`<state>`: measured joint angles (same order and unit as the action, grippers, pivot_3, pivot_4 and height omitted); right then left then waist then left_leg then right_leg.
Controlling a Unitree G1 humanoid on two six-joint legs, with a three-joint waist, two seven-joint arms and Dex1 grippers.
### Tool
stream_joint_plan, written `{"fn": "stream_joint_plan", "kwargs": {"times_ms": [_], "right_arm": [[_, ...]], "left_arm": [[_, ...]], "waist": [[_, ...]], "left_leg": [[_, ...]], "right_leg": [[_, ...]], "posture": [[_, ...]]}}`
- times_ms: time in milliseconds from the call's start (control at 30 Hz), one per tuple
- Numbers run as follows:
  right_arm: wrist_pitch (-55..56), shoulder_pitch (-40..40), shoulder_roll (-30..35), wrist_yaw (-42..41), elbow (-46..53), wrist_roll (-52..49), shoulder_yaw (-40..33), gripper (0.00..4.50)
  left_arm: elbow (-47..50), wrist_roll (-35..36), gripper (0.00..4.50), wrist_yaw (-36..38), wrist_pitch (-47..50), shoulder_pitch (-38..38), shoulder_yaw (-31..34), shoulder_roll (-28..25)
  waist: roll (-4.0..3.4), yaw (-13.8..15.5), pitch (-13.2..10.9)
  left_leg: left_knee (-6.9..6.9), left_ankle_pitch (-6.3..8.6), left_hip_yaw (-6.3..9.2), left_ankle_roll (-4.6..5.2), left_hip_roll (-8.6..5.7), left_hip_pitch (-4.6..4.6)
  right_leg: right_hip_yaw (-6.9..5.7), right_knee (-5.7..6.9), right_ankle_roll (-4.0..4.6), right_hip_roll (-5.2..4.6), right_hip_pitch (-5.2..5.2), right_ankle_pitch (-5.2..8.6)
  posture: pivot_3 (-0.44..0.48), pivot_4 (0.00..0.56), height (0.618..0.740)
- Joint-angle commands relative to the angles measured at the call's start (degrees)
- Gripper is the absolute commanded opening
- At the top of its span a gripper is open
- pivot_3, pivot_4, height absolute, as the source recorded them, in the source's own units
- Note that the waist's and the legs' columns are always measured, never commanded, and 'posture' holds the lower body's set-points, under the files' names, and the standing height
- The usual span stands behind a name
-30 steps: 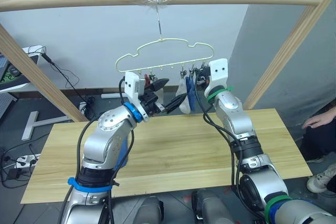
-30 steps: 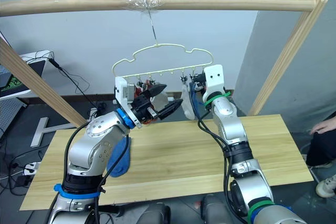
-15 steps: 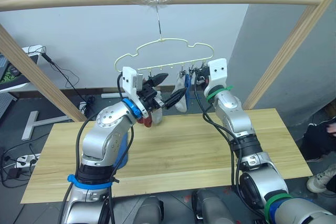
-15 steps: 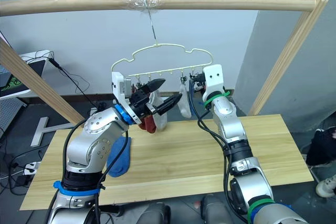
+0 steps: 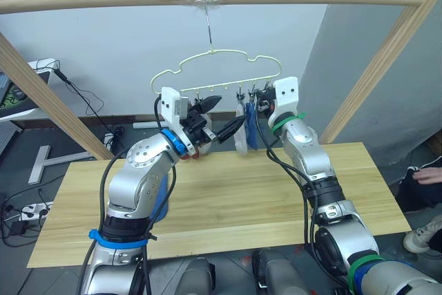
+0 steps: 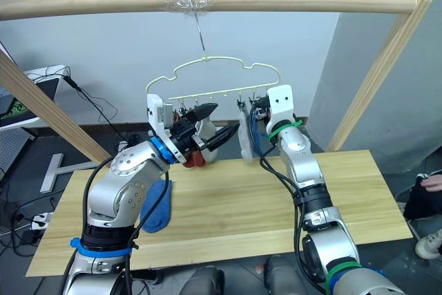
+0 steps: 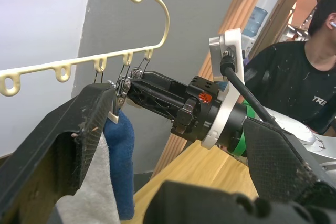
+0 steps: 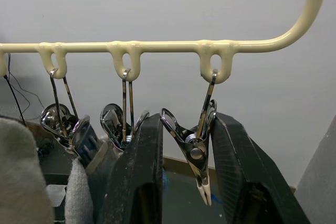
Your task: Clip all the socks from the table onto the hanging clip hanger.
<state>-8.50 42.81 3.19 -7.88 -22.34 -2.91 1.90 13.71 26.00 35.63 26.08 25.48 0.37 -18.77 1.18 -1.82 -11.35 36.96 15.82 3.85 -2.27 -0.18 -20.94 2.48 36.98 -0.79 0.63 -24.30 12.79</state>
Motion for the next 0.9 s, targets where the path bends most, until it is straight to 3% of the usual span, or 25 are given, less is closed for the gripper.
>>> {"fn": "stream_joint_plan", "kwargs": {"times_ms": [33,900], "right_arm": [[0.95,1.09,-0.29,-0.2,1.27,-0.02,-0.33,1.36],[1.11,1.39,-0.55,0.48,1.79,0.42,-0.28,1.36]], "left_arm": [[2.1,0.66,4.5,-0.01,-0.46,1.02,0.39,-0.25],[2.82,0.83,4.5,-0.19,-0.08,0.73,0.12,-0.17]], "waist": [[0.02,0.0,-0.13],[0.04,0.0,-0.4]], "left_leg": [[0.0,0.0,0.0,0.0,0.0,0.0],[0.0,0.0,0.02,0.0,0.0,-0.01]], "right_leg": [[0.0,0.0,0.0,0.0,0.0,0.0],[-0.02,0.0,0.0,-0.15,0.0,0.0]], "posture": [[0.052,0.198,0.74],[0.054,0.192,0.74]]}}
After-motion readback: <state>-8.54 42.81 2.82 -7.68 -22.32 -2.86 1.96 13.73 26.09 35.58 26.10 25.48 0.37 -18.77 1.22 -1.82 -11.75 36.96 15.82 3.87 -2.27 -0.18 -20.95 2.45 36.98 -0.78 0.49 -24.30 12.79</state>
